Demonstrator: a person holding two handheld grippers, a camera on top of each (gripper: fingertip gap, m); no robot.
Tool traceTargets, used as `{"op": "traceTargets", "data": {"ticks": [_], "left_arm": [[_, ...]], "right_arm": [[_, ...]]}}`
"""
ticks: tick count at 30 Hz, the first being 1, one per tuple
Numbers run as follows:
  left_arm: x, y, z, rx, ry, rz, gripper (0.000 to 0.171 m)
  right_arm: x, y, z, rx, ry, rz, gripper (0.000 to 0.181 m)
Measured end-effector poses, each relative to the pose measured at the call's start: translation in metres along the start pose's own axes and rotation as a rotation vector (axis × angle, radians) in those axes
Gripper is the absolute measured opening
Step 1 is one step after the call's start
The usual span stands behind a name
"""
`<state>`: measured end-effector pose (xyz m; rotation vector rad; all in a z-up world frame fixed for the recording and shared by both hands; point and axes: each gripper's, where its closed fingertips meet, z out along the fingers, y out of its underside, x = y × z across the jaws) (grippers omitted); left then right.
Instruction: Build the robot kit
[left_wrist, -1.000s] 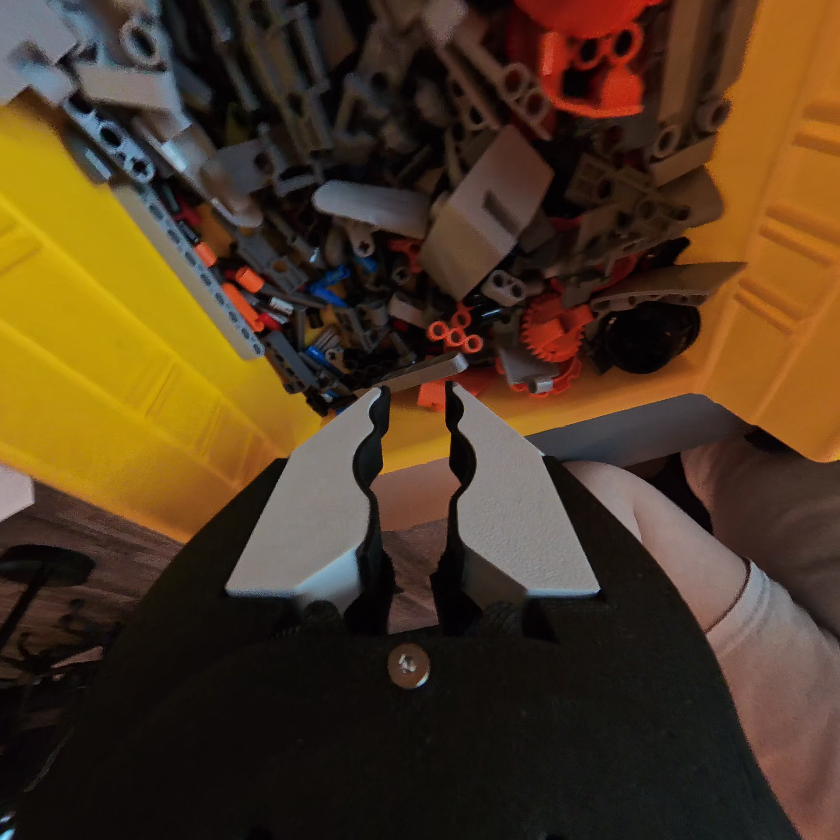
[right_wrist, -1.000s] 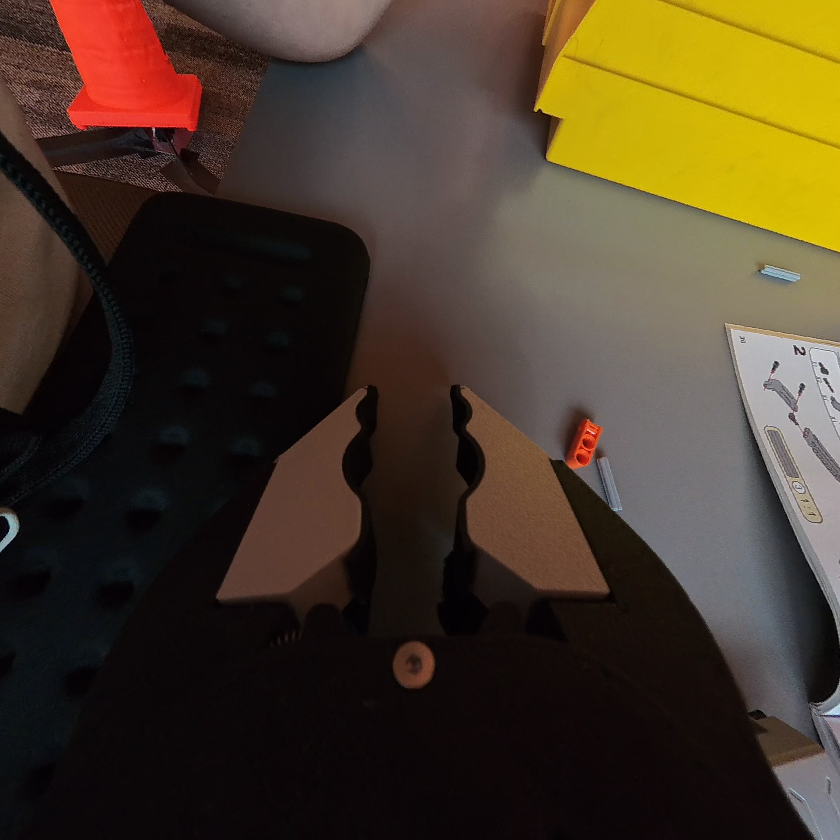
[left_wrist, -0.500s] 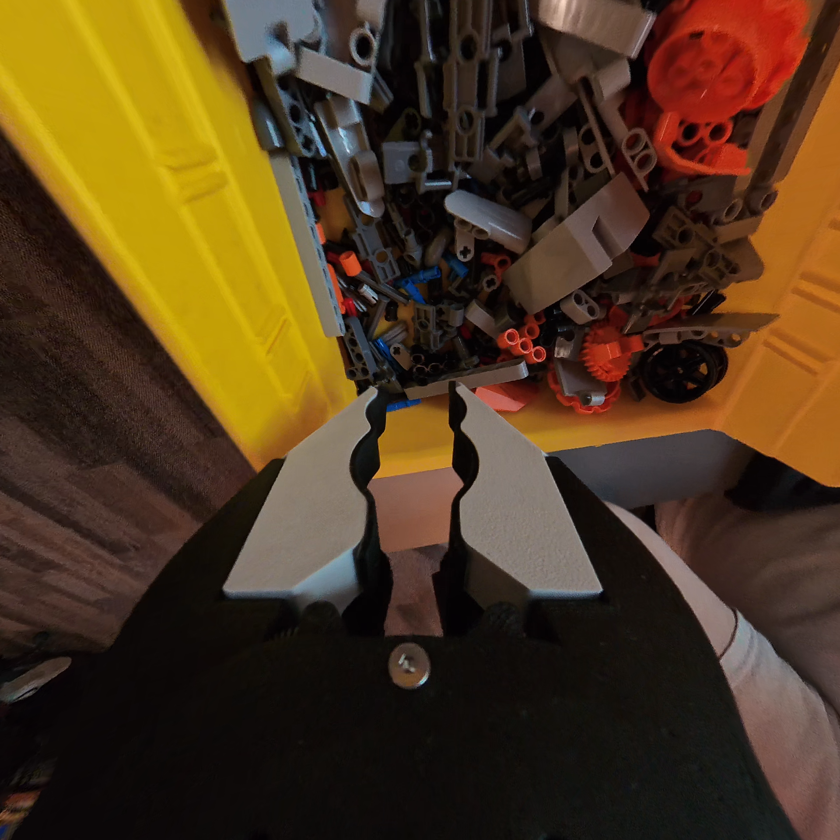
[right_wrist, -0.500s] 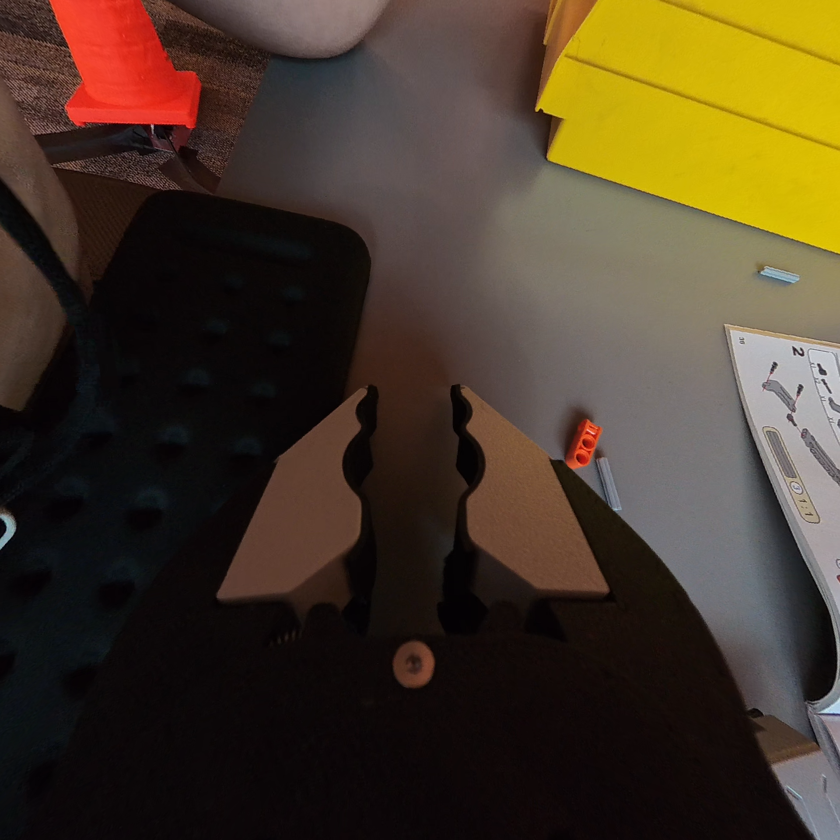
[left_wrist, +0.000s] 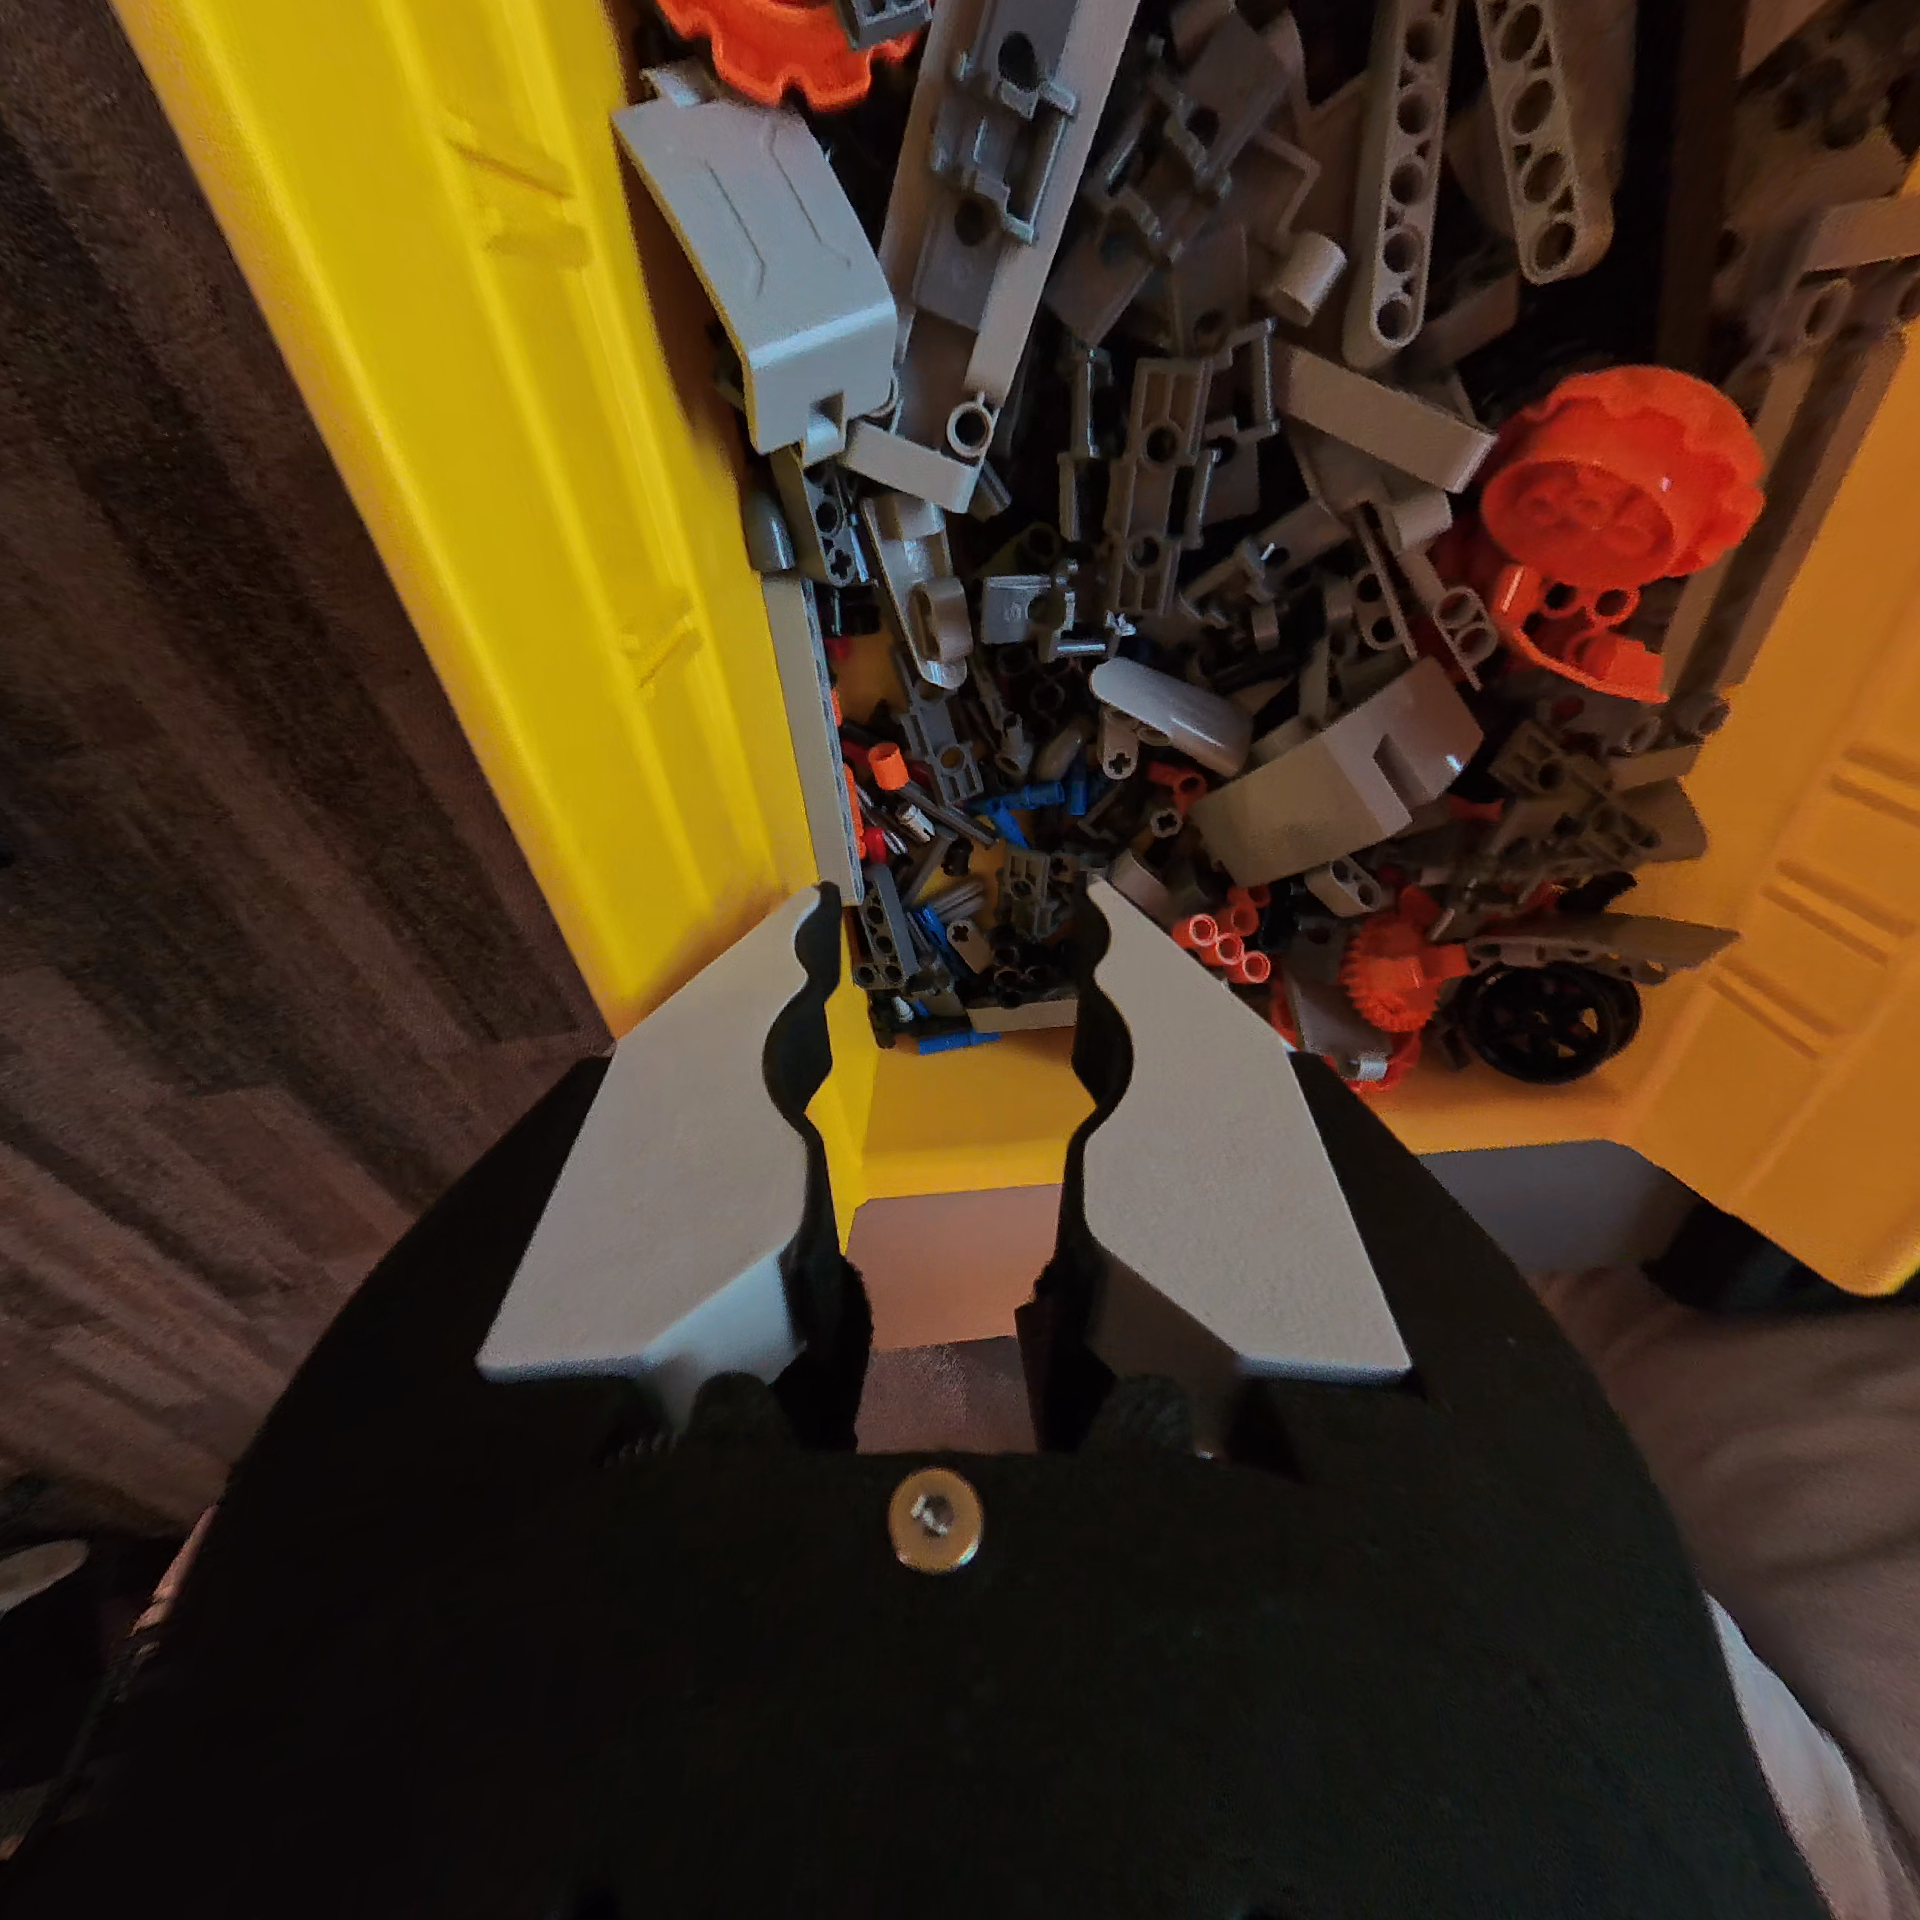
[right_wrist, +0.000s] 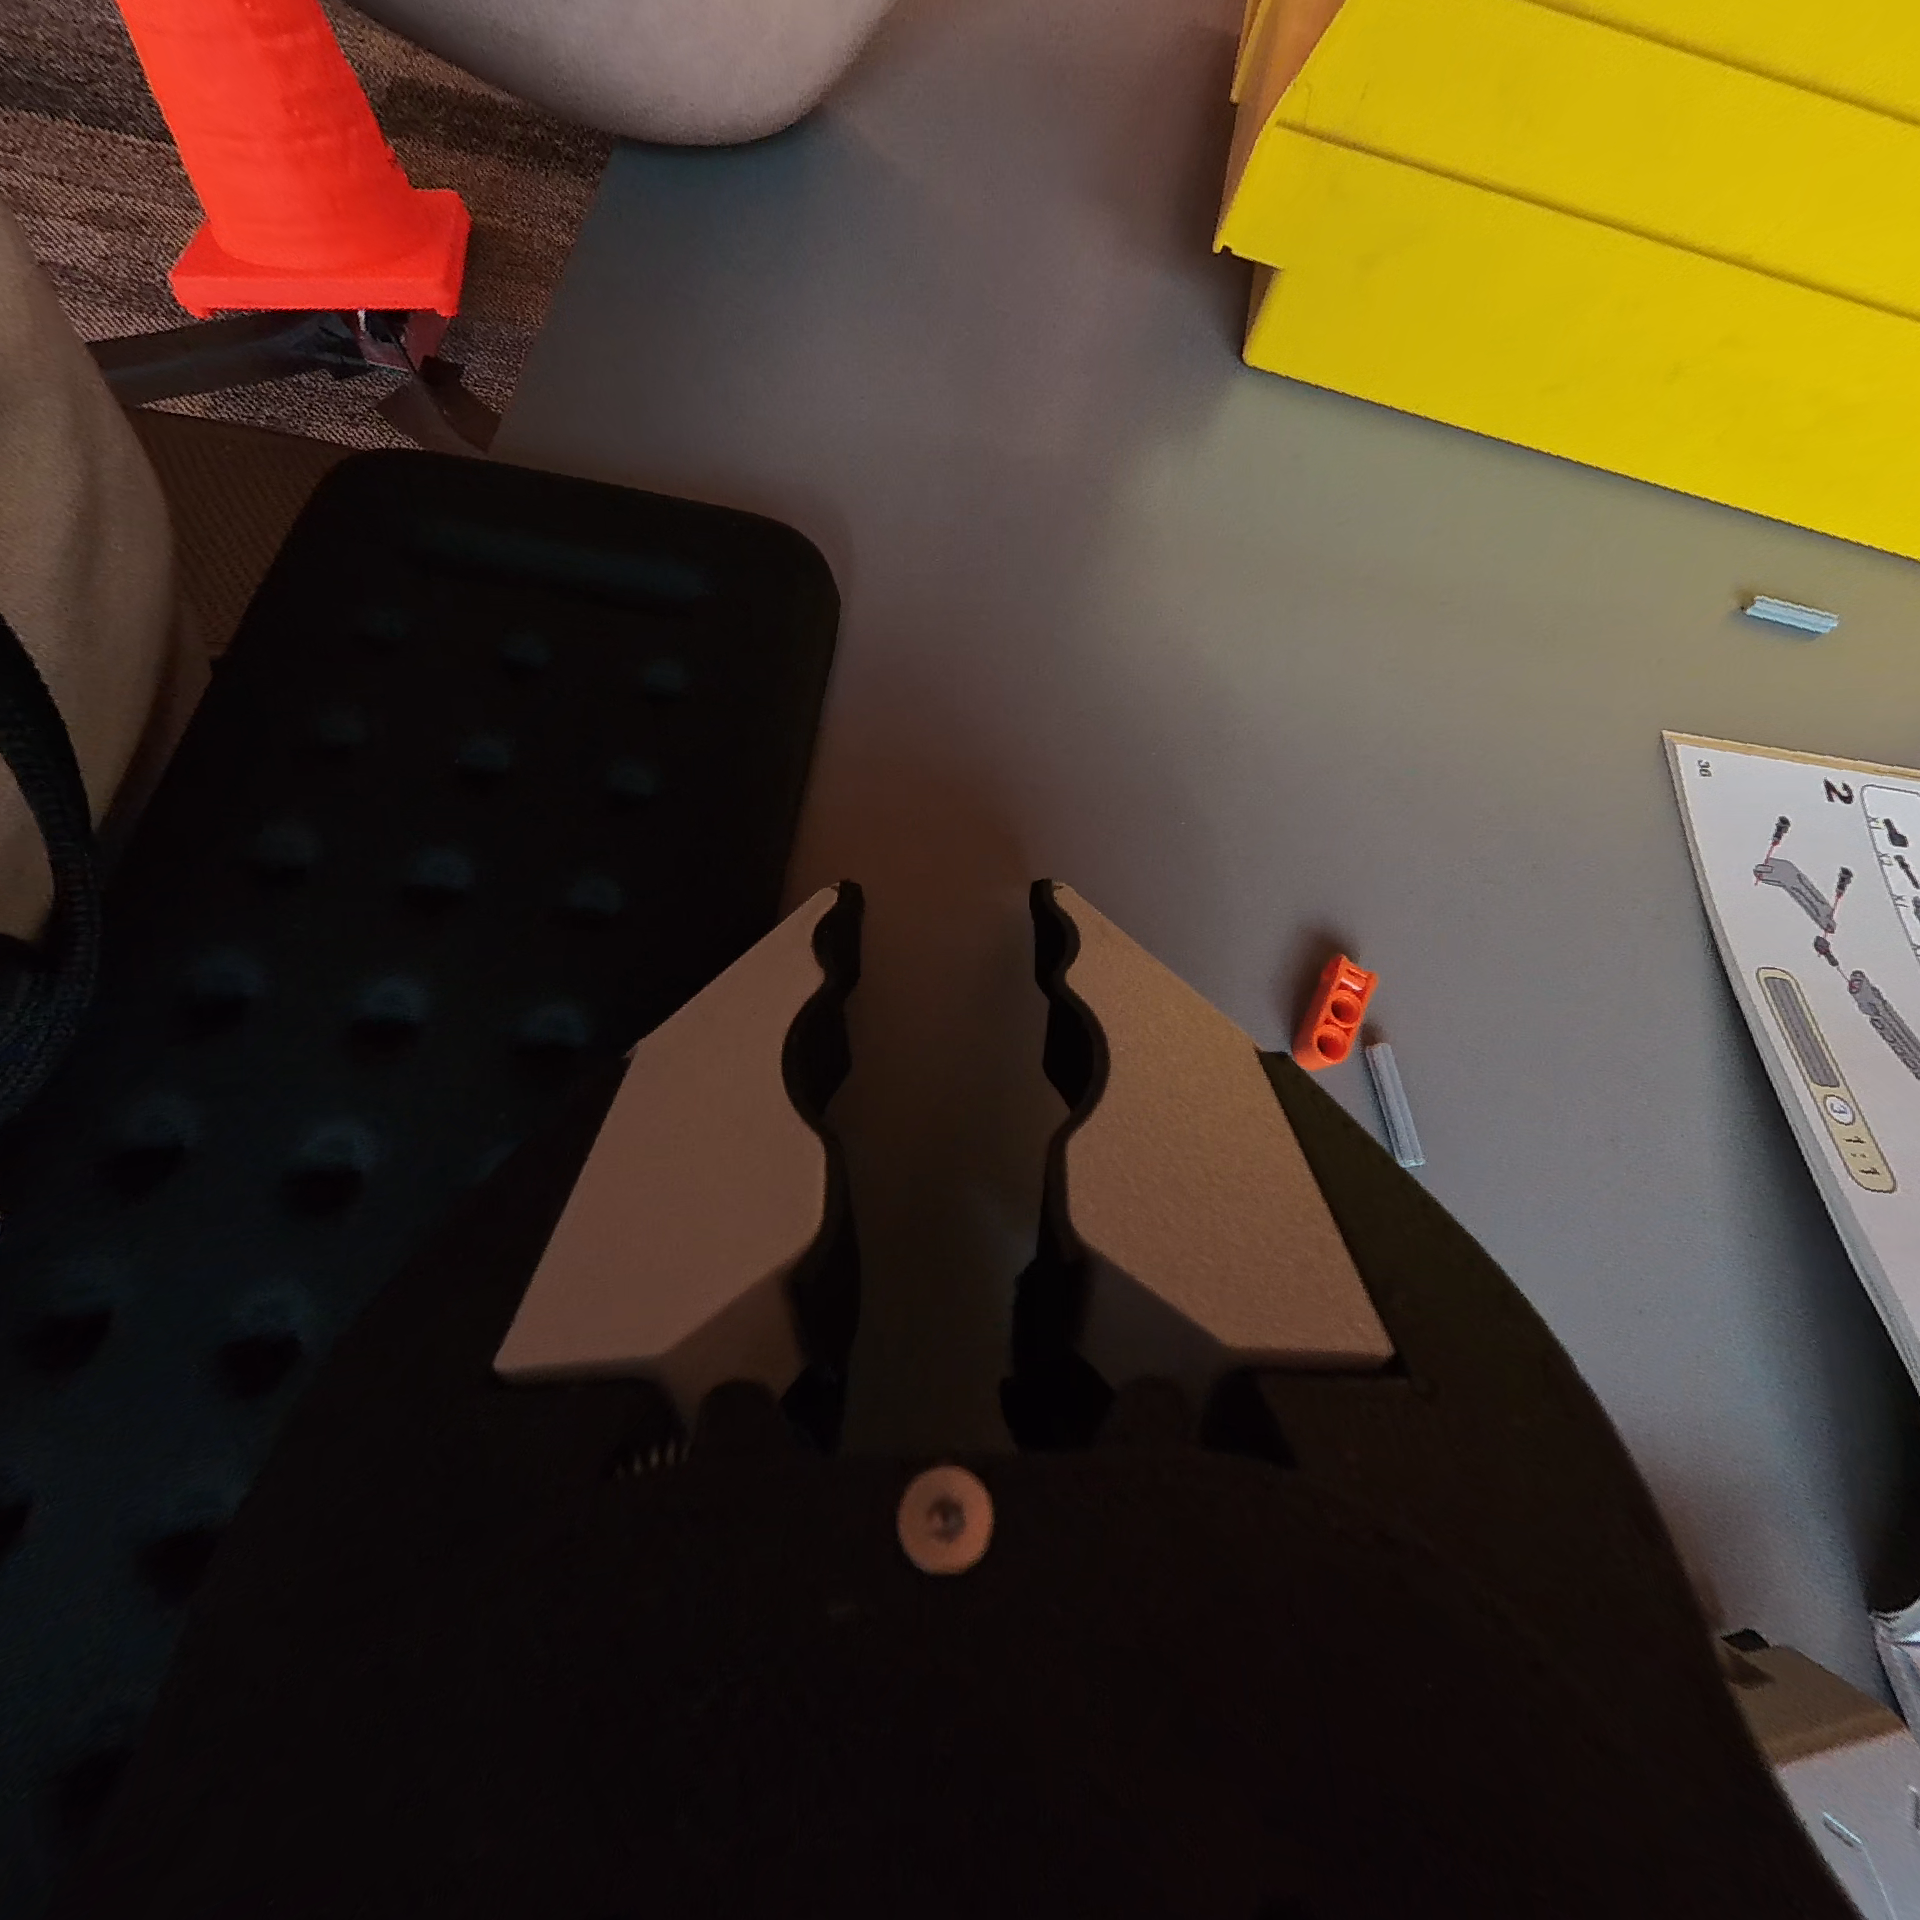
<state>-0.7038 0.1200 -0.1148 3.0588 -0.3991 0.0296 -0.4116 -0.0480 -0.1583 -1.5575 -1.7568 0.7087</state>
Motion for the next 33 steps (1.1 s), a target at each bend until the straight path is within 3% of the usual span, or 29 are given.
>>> {"op": "traceTargets", "data": {"ticks": [9,14,21,33], "left_arm": [[-0.01,0.018,0.014,-0.186,-0.141,-0.019,0.028],[0.001,0.015,0.013,-0.171,-0.119,0.006,0.028],[0.02,0.039,0.016,-0.267,-0.083,0.1,0.025],[0.018,0.01,0.006,-0.095,-0.03,0.101,0.026]], "right_arm": [[0.0,0.0,0.0,0.0,0.0,0.0,0.033],[0.0,0.0,0.0,0.0,0.0,-0.001,0.033],[0.0,0.0,0.0,0.0,0.001,-0.001,0.033],[0.0,0.0,0.0,0.0,0.0,0.0,0.033]]}}
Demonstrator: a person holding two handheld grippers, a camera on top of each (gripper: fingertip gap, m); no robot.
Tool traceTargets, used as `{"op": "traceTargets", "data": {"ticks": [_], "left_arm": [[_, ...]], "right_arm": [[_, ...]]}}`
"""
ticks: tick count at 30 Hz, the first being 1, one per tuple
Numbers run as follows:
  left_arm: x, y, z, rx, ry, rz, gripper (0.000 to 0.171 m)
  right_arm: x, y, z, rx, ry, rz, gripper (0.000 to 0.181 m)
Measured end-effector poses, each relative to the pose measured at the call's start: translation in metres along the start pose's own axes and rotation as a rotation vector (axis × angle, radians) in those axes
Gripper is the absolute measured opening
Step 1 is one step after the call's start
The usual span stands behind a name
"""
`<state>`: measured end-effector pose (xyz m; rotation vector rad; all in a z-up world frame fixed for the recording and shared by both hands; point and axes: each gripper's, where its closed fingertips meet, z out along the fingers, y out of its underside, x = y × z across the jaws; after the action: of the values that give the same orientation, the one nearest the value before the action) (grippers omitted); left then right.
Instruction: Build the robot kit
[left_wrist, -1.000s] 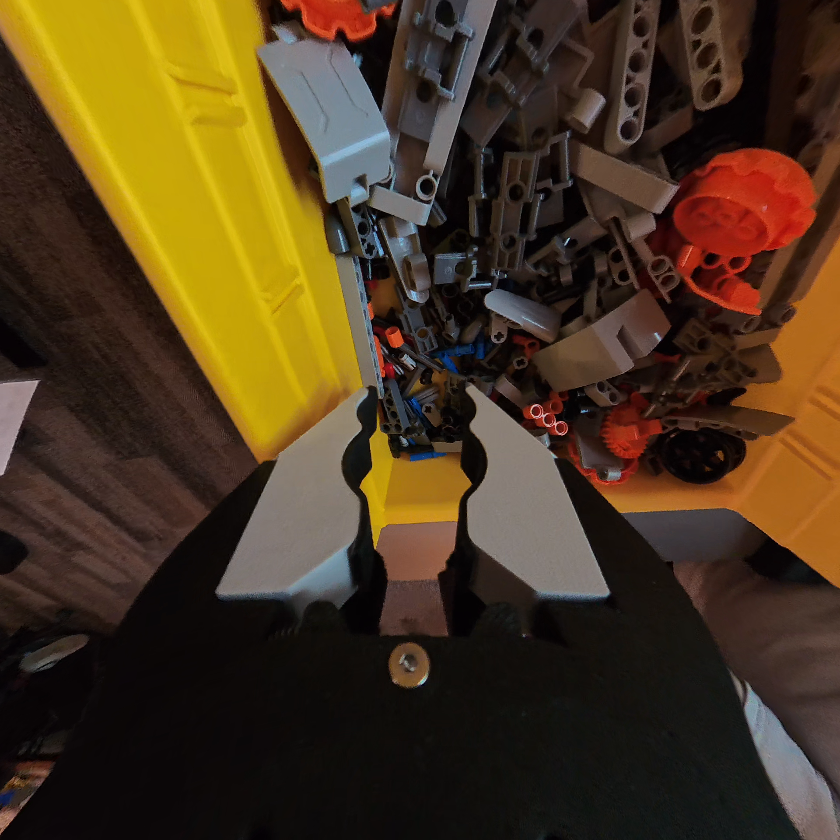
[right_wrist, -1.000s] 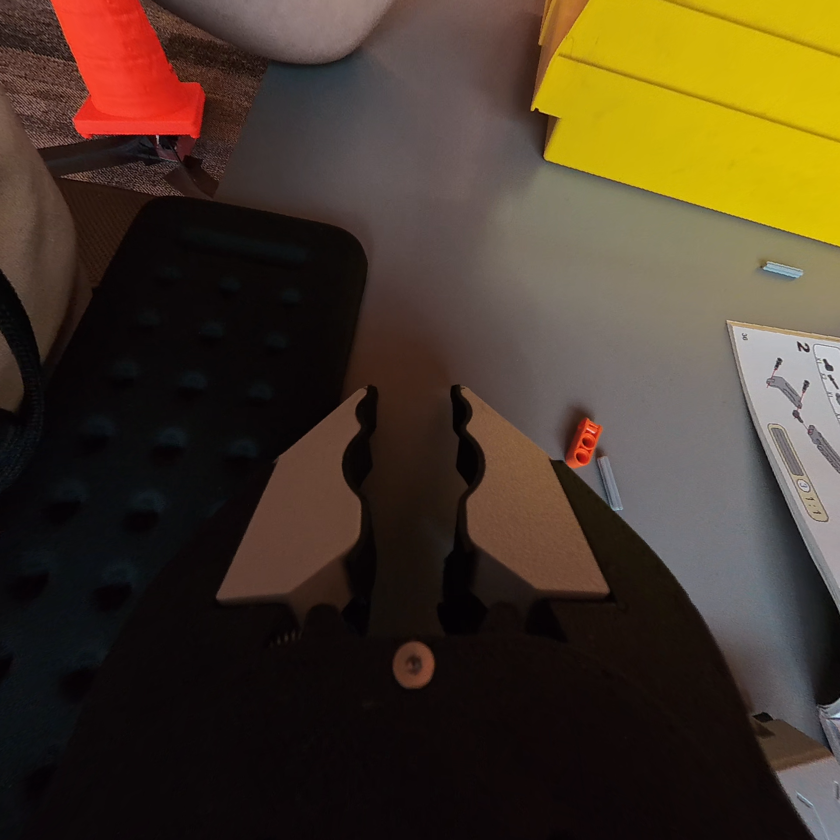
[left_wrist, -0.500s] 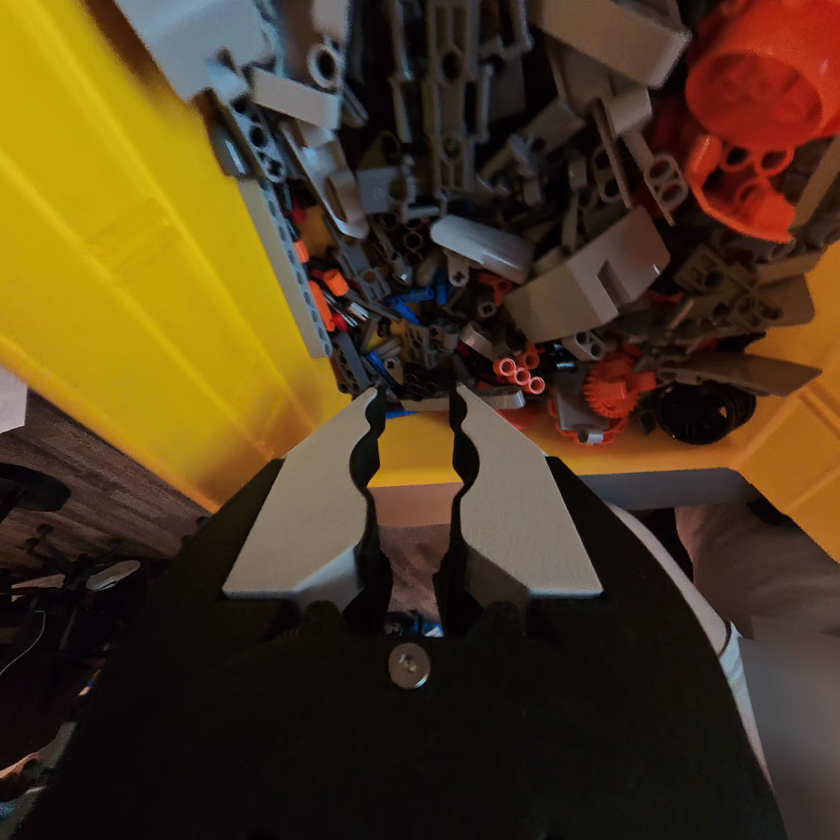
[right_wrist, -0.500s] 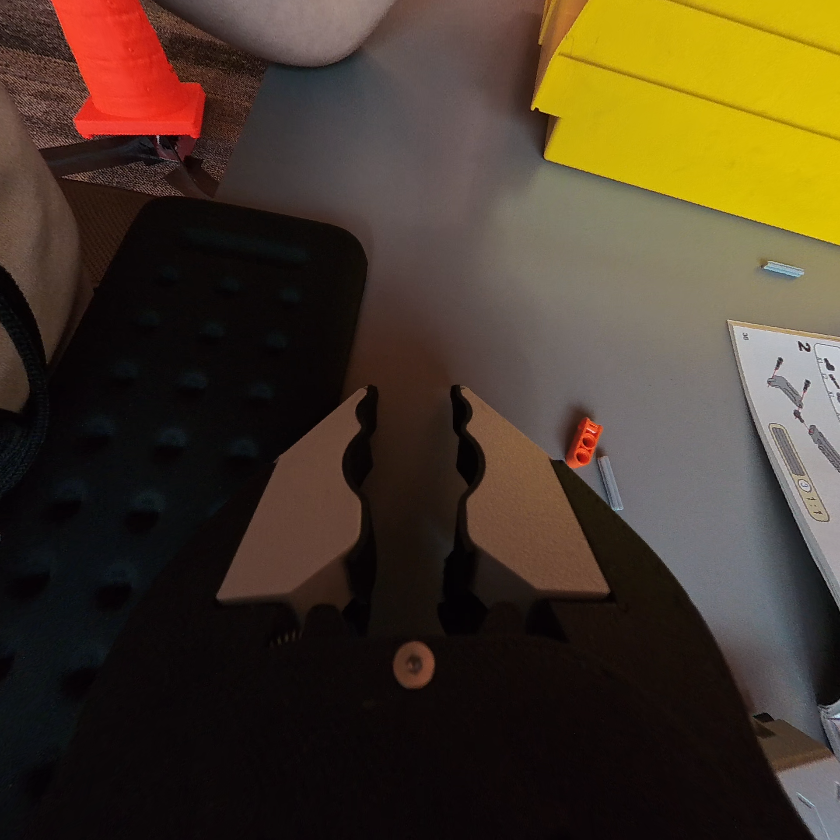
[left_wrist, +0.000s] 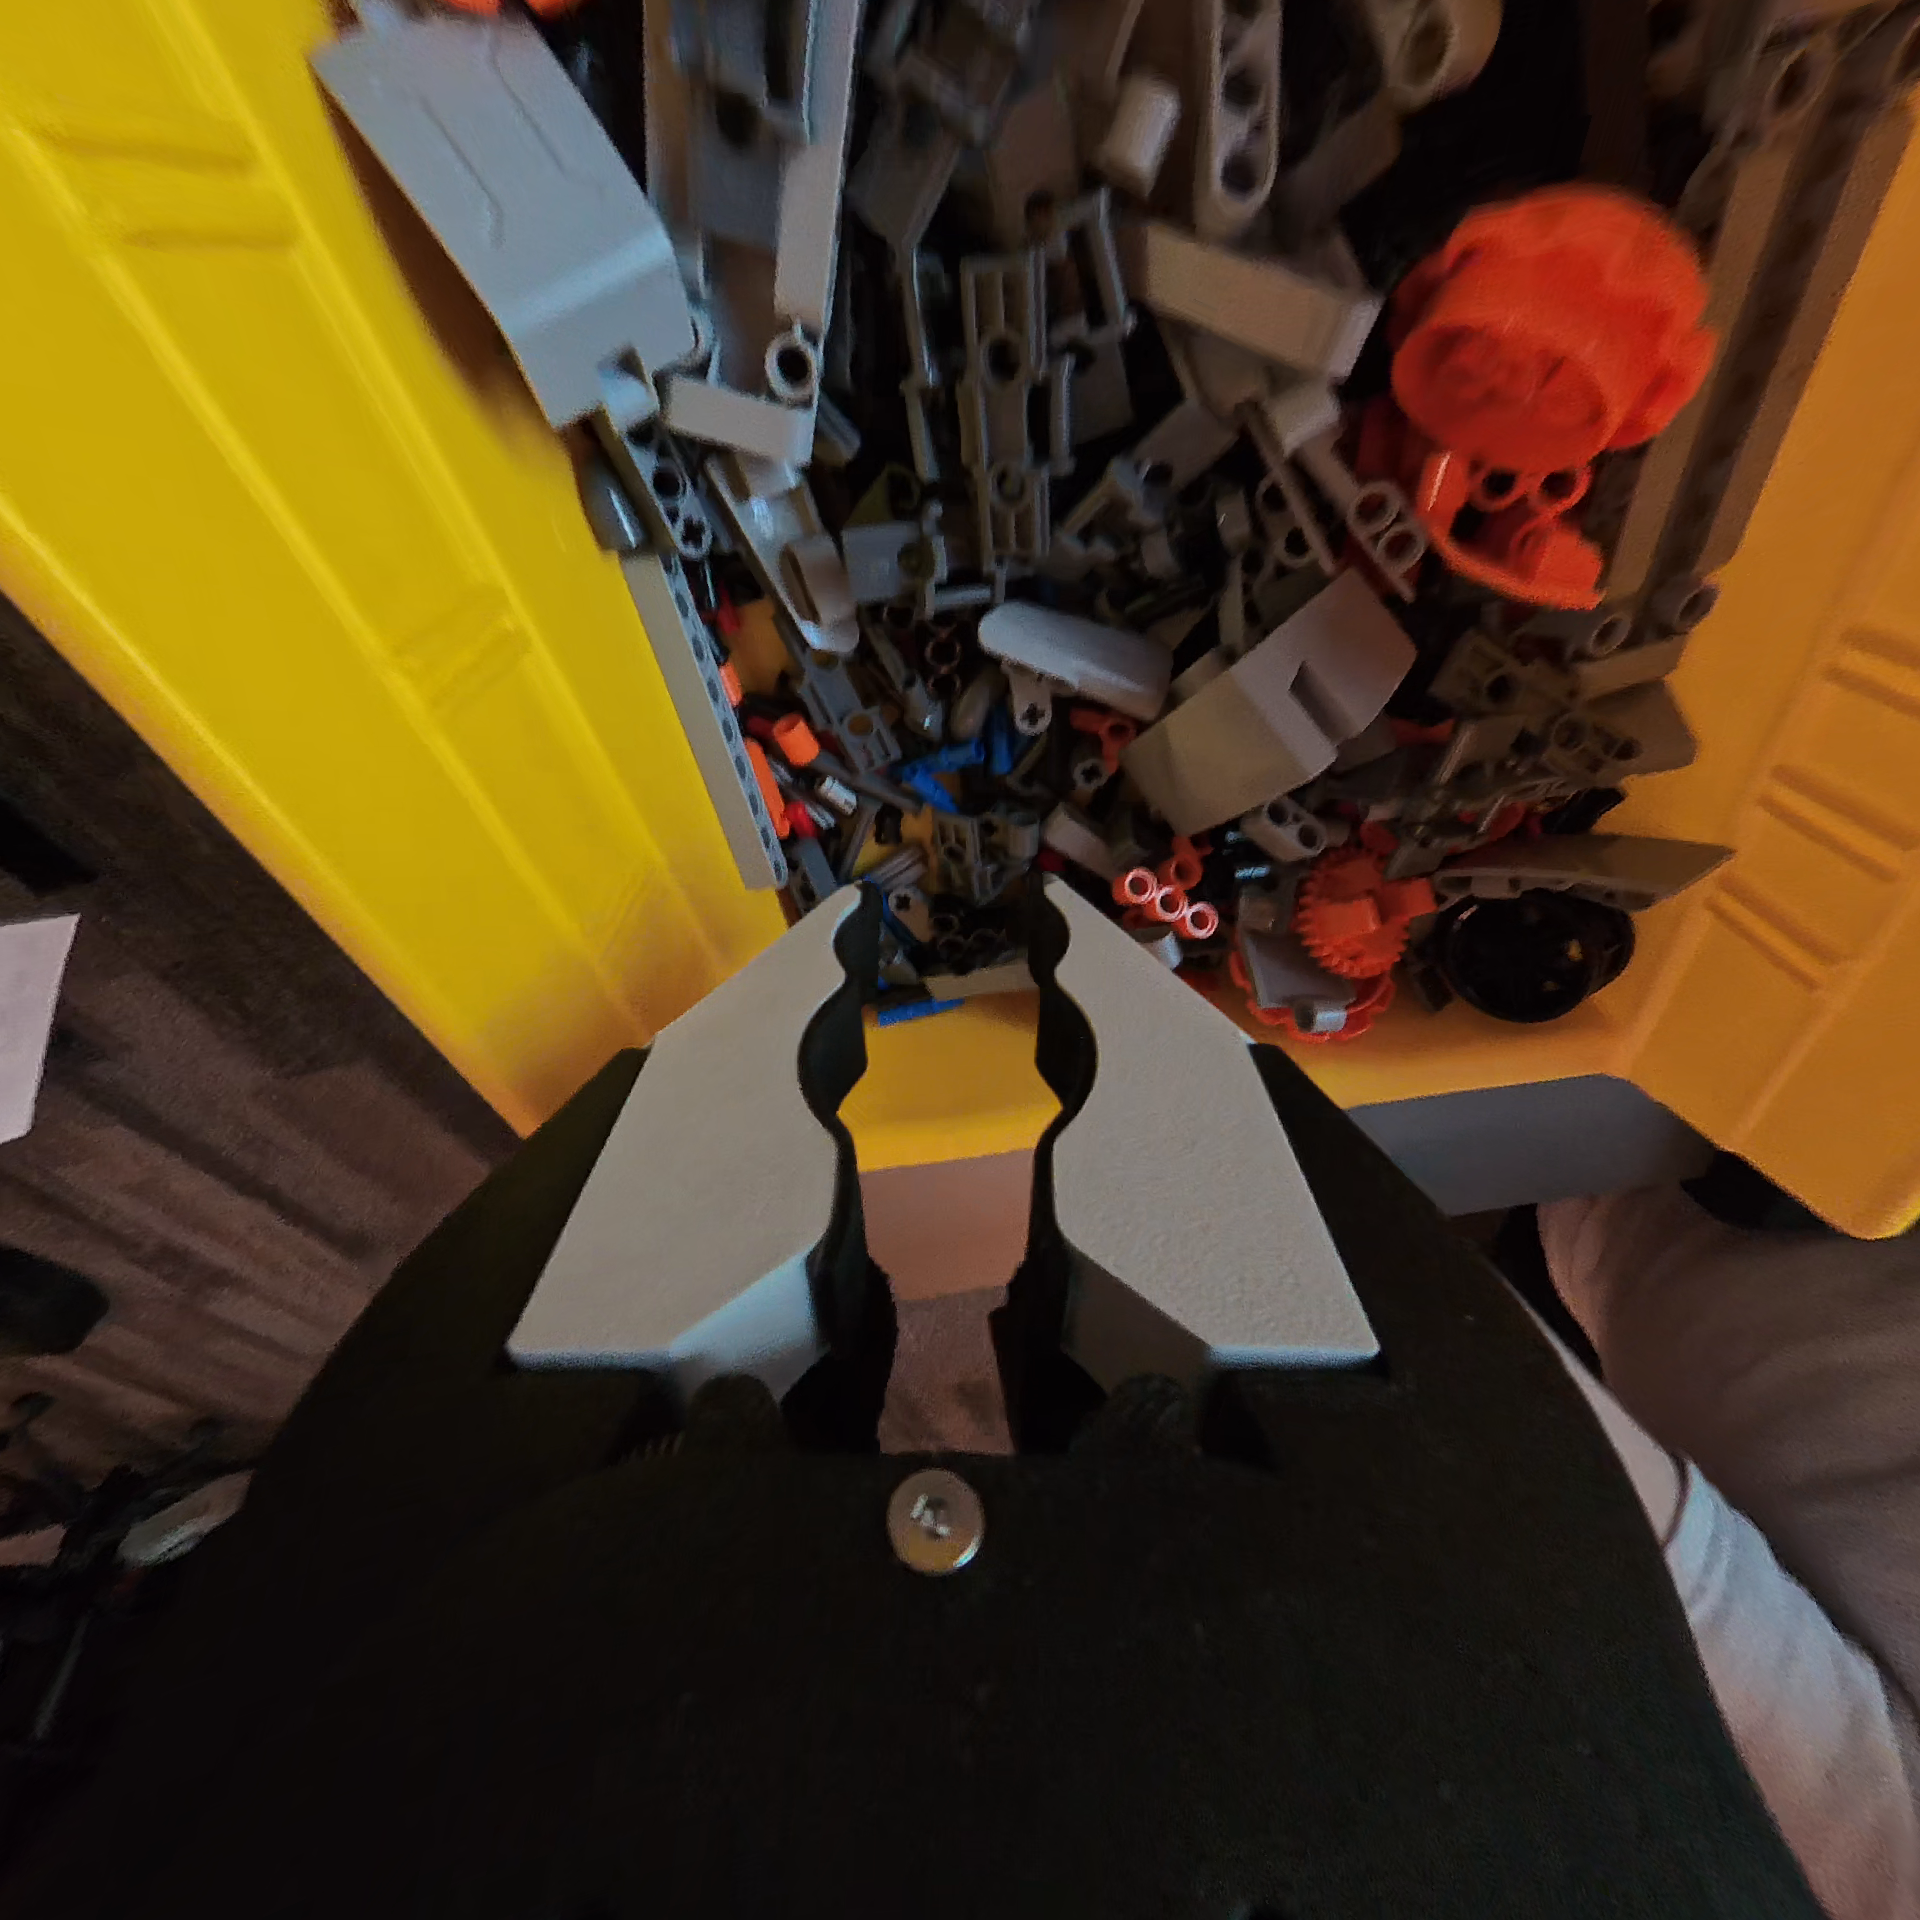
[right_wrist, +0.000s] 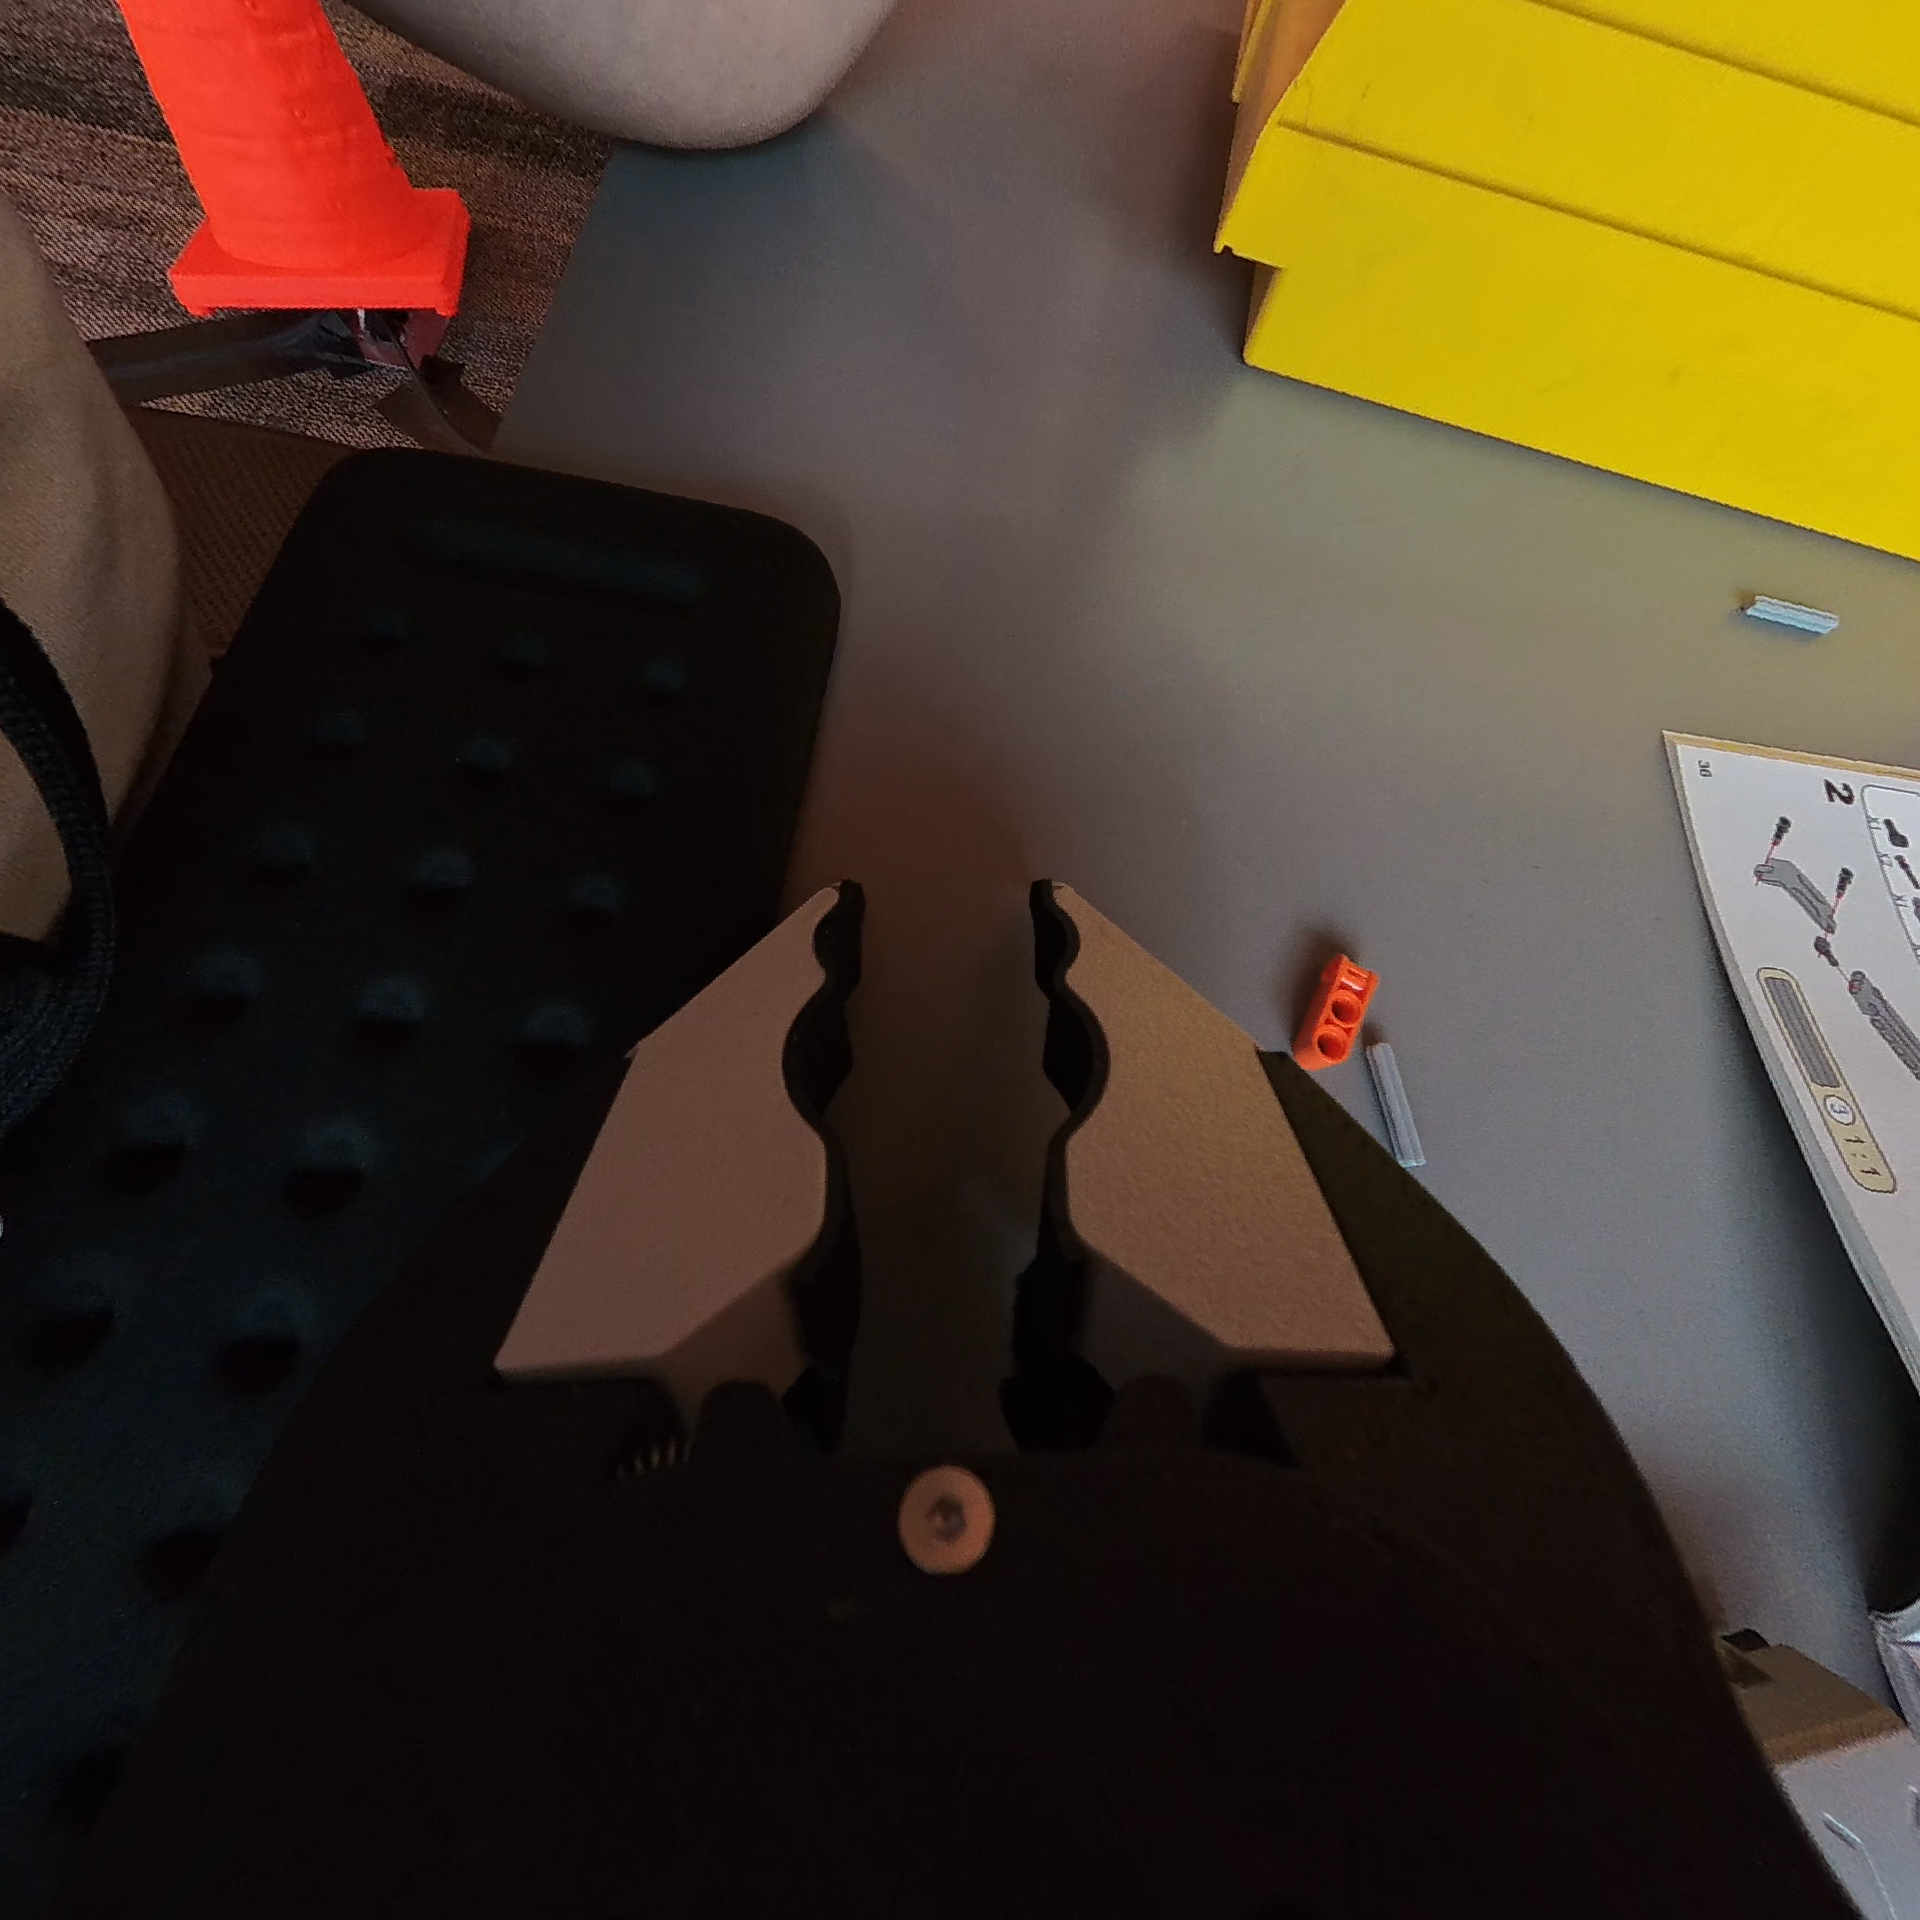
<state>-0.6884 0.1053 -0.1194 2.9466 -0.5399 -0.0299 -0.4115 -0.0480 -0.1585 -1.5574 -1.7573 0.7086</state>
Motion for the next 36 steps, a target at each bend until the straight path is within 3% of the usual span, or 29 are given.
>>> {"op": "traceTargets", "data": {"ticks": [9,17,22,27,29,32,36], "left_arm": [[-0.013,-0.042,-0.042,0.318,0.029,-0.125,0.03],[-0.021,-0.076,-0.121,0.768,0.011,-0.154,0.035],[-0.027,-0.077,-0.186,1.12,0.015,-0.169,0.037],[-0.022,-0.064,-0.226,1.38,0.129,-0.153,0.026],[-0.019,-0.06,-0.224,1.405,0.151,-0.121,0.019],[-0.018,-0.061,-0.205,1.315,0.109,-0.066,0.02],[-0.021,-0.07,-0.197,1.271,-0.012,-0.028,0.012]], "right_arm": [[0.0,0.0,0.0,0.0,0.0,0.0,0.033],[0.0,0.0,0.0,0.0,0.001,-0.001,0.033],[0.0,0.0,0.0,0.0,0.001,-0.002,0.033],[0.0,0.0,0.0,0.0,0.001,-0.001,0.033],[0.0,0.0,0.0,0.0,0.001,-0.001,0.033],[0.0,0.0,0.0,-0.001,0.0,0.0,0.033],[0.0,0.0,0.0,0.0,0.001,-0.001,0.033]]}}
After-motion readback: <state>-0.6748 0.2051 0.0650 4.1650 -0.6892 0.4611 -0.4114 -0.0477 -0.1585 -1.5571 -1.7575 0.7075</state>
